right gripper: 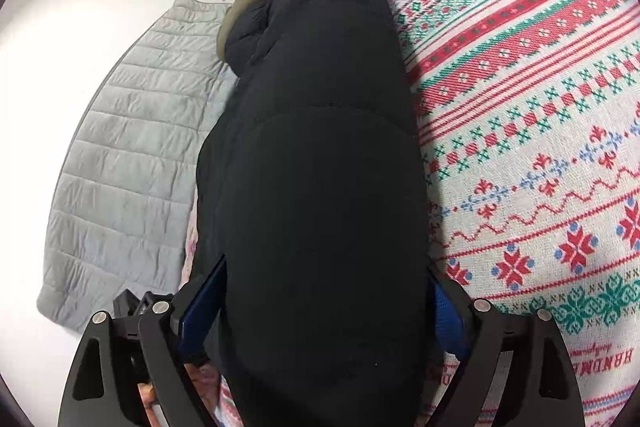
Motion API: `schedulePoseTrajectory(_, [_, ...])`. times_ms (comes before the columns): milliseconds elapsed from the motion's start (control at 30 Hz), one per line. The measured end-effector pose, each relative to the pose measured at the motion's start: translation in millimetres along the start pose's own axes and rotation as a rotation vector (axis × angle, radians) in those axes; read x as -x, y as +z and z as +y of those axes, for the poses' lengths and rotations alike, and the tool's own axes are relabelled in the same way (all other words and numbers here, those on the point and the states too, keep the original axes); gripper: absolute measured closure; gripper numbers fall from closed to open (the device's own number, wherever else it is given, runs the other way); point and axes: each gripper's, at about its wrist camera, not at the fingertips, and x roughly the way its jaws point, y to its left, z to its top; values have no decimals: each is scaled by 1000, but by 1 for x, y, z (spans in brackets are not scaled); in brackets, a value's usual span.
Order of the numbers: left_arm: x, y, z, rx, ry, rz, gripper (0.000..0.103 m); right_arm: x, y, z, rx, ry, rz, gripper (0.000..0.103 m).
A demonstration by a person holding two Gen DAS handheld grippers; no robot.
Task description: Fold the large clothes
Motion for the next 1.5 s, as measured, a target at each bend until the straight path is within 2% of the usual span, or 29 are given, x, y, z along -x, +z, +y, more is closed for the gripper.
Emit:
schedulePoseTrajectory(100, [4,-3,-7,-23,5,-17,50,5,-5,16,93,-60,-29,27])
schedulePoseTrajectory(200, [11,-5,-12,-22,-2,-37,64,11,-8,39,194,-127,-60,38])
schedulePoseTrajectory(267, [18,-7,-18,-28,-9,-65,69,14,-12,54,259,-174,-84,42])
schedulePoseTrajectory(367, [22,-10,-26,-58,-19,-77,73,19,-17,76,336,-240,-126,45])
schedulePoseTrajectory(467, [26,-14,-31,-48,-93,-66,74,31,-19,86,375,-276,-161,46])
schedulePoseTrajectory(567, [30,-22,-47,-85,-173,-70,75,52,-19,96,438,-309,-209,46])
schedulePoseTrajectory(633, [28,-30,-61,-127,-171,-63,75,64,-19,102,486,-338,-236,46])
schedulePoseTrajectory(733, [1,-43,-72,-140,-72,28,69,72,-15,97,528,-390,-238,46])
schedulePoseTrajectory(800, [-10,-44,-68,-150,-17,57,60,68,-4,80,467,-374,-189,46])
schedulePoseTrajectory(833, [-12,-42,-66,-159,-26,75,56,66,1,71,424,-357,-174,46])
schedulePoseTrajectory(900, [-16,-37,-61,-166,-54,117,38,63,10,48,302,-304,-138,45])
schedulePoseTrajectory(967, [-22,-30,-51,-159,-90,166,31,62,20,20,188,-220,-94,43])
schedulePoseTrajectory(1000, [-24,-29,-48,-147,-99,180,25,63,22,12,153,-186,-80,41])
schedulePoseTrajectory(1067, [-27,-25,-34,-53,-91,224,13,63,23,8,137,-172,-65,36])
schedulePoseTrajectory(1133, [-28,-27,-21,43,-136,266,13,59,23,7,125,-169,-53,29])
schedulePoseTrajectory(1300, [-26,-35,-36,-30,-99,228,10,50,30,-9,20,-107,-12,22])
schedulePoseTrajectory(1400, [-33,-39,-37,-21,-98,234,8,56,34,-31,-84,-33,-4,21])
schedulePoseTrajectory(1500, [-34,-41,-39,-18,-104,214,10,55,34,-39,-105,-23,2,20])
